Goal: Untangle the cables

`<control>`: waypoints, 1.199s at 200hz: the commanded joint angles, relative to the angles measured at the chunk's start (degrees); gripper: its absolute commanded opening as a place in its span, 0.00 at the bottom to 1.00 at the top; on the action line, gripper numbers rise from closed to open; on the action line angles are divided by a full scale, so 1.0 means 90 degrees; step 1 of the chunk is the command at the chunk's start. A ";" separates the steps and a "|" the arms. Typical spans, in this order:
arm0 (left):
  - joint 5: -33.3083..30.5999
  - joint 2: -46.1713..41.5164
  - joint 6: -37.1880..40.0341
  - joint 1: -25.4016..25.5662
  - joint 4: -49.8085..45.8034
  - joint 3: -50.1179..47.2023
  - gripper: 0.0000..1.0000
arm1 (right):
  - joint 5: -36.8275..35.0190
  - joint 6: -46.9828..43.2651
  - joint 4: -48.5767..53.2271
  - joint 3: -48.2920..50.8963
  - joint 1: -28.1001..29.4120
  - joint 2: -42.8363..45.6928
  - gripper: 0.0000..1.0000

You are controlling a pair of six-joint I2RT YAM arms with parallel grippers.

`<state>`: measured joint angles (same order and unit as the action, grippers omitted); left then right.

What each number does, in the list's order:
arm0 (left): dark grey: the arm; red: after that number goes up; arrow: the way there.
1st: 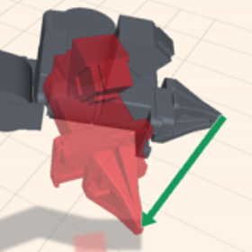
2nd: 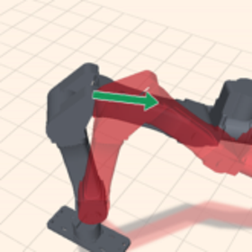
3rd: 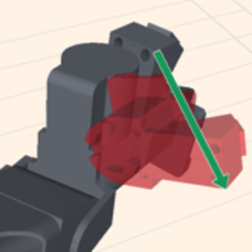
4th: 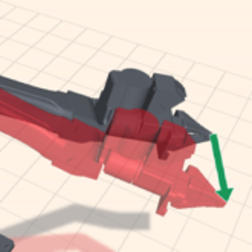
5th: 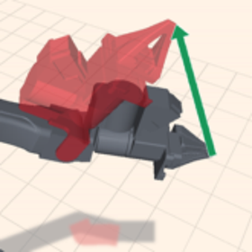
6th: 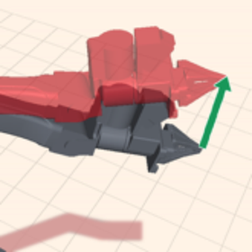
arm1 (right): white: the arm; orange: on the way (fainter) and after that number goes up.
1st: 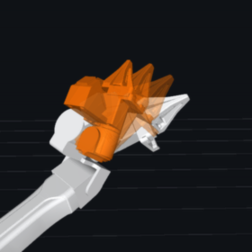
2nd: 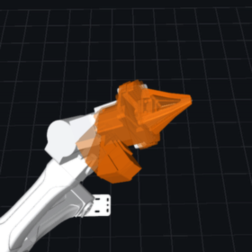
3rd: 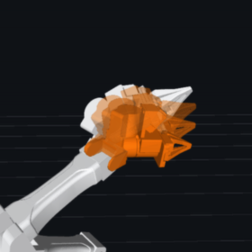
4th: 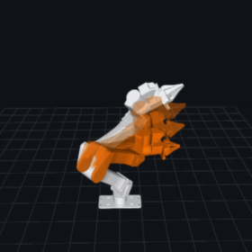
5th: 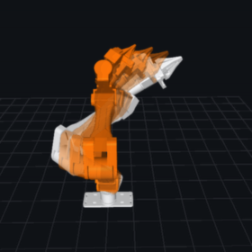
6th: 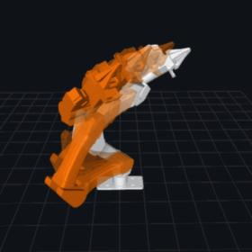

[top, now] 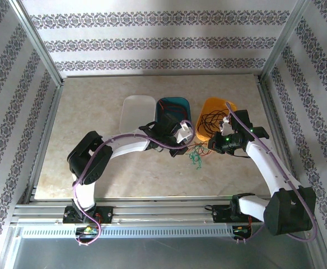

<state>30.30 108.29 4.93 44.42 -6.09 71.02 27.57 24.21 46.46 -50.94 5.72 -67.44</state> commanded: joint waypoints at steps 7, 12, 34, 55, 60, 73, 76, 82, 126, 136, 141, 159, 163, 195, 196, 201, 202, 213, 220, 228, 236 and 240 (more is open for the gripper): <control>-0.0055 -0.0849 -0.0446 -0.0200 0.0762 -0.0277 0.00 | -0.0866 0.0416 -0.0124 0.0214 -0.0128 -0.0007 0.00; 0.0000 -0.0958 -0.0563 -0.0254 0.0833 -0.0321 0.00 | -0.0984 0.0506 -0.0154 0.0277 -0.0127 -0.0015 0.00; 0.0256 -0.1411 -0.1166 -0.0583 0.1245 -0.0570 0.00 | -0.1365 0.0677 -0.0134 0.0485 -0.0130 -0.0211 0.00; 0.0471 -0.1875 -0.1599 -0.0825 0.1616 -0.0872 0.00 | -0.1626 0.0770 -0.0059 0.0617 -0.0129 -0.0381 0.00; 0.0522 -0.1973 -0.1638 -0.0867 0.1623 -0.0915 0.00 | -0.1698 0.0791 -0.0039 0.0651 -0.0129 -0.0404 0.00; 0.0597 -0.2222 -0.1661 -0.0950 0.1518 -0.0994 0.00 | -0.1764 0.0845 -0.0063 0.0734 -0.0127 -0.0459 0.00; 0.0603 -0.2288 -0.1666 -0.0972 0.1494 -0.1010 0.00 | -0.1775 0.0859 -0.0063 0.0751 -0.0127 -0.0477 0.00; 0.0632 -0.2418 -0.1696 -0.1018 0.1496 -0.1074 0.00 | -0.1801 0.0882 -0.0049 0.0780 -0.0127 -0.0525 0.00; 0.1117 -0.3466 -0.2208 -0.1628 0.1494 -0.1367 0.00 | -0.2022 0.0929 -0.0073 0.0961 -0.0127 -0.0894 0.00; 0.1272 -0.3634 -0.2295 -0.1771 0.1464 -0.1356 0.00 | -0.2109 0.0934 -0.0069 0.0981 -0.0127 -0.0958 0.00; 0.1337 -0.3702 -0.2341 -0.1834 0.1449 -0.1340 0.00 | -0.2125 0.0929 -0.0079 0.0991 -0.0136 -0.0987 0.00; 0.1560 -0.3937 -0.2559 -0.2102 0.1482 -0.1311 0.00 | -0.2159 0.0944 -0.0107 0.1035 -0.0147 -0.1051 0.00; 0.1591 -0.3984 -0.2598 -0.2153 0.1495 -0.1310 0.00 | -0.2156 0.0951 -0.0126 0.1054 -0.0147 -0.1052 0.00; 0.1598 -0.4194 -0.2550 -0.2348 0.1281 -0.1123 0.00 | -0.2076 0.0965 -0.0223 0.1138 -0.0157 -0.1061 0.00; 0.1591 -0.4192 -0.2550 -0.2348 0.1276 -0.1124 0.00 | -0.2072 0.0969 -0.0226 0.1138 -0.0157 -0.1061 0.00; 0.1529 -0.4162 -0.2562 -0.2343 0.1302 -0.1106 0.00 | -0.2028 0.0965 -0.0248 0.1138 -0.0159 -0.1053 0.00; 0.1512 -0.4156 -0.2570 -0.2341 0.1307 -0.1105 0.00 | -0.2019 0.0959 -0.0259 0.1138 -0.0158 -0.1047 0.00; 0.1372 -0.4030 -0.2673 -0.2348 0.1450 -0.1104 0.00 | -0.1948 0.0963 -0.0326 0.1148 -0.0157 -0.1000 0.00; 0.1229 -0.3933 -0.2759 -0.2343 0.1571 -0.1115 0.00 | -0.1887 0.0958 -0.0368 0.1124 -0.0161 -0.0957 0.00; 0.0994 -0.3772 -0.2897 -0.2342 0.1705 -0.1110 0.00 | -0.1752 0.0959 -0.0455 0.1119 -0.0148 -0.0850 0.00; 0.0719 -0.3591 -0.3019 -0.2348 0.1801 -0.1088 0.00 | -0.1604 0.0972 -0.0541 0.1110 -0.0147 -0.0744 0.00; 0.0622 -0.3493 -0.3097 -0.2348 0.1891 -0.1097 0.00 | -0.1514 0.0964 -0.0589 0.1104 -0.0147 -0.0684 0.00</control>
<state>41.50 72.75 -18.61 23.88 6.11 59.66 10.44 31.81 43.46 -41.06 4.60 -76.38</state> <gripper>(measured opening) 0.045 0.044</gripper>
